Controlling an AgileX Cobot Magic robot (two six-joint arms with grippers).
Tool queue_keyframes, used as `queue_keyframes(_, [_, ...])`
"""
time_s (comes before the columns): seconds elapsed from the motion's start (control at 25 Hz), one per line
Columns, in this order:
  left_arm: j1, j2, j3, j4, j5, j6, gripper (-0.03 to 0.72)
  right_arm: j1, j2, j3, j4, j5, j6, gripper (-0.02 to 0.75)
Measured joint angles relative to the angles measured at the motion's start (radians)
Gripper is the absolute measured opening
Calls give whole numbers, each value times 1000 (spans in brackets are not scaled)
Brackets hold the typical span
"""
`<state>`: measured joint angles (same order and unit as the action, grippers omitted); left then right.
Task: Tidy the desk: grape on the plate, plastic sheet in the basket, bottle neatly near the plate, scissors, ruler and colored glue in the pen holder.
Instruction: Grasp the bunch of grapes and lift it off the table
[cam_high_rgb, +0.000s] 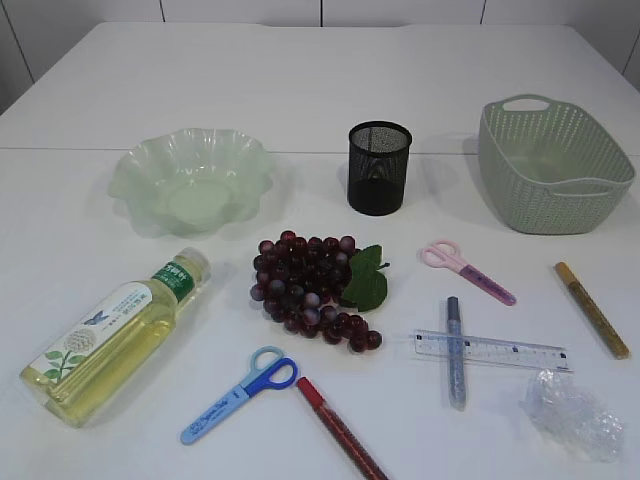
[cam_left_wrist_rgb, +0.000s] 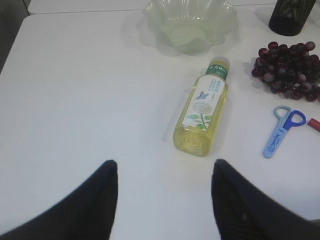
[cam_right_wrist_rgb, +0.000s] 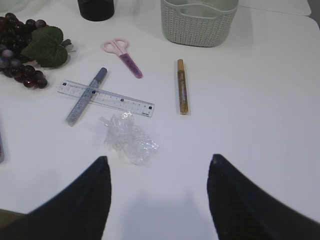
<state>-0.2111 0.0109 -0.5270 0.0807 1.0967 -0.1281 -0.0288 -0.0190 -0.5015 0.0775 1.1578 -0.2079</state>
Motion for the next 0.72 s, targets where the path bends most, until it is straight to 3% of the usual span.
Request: queue_keyframes(0.72, [0, 0, 0, 0, 0, 0, 435, 0, 0, 0, 0, 0, 0, 480])
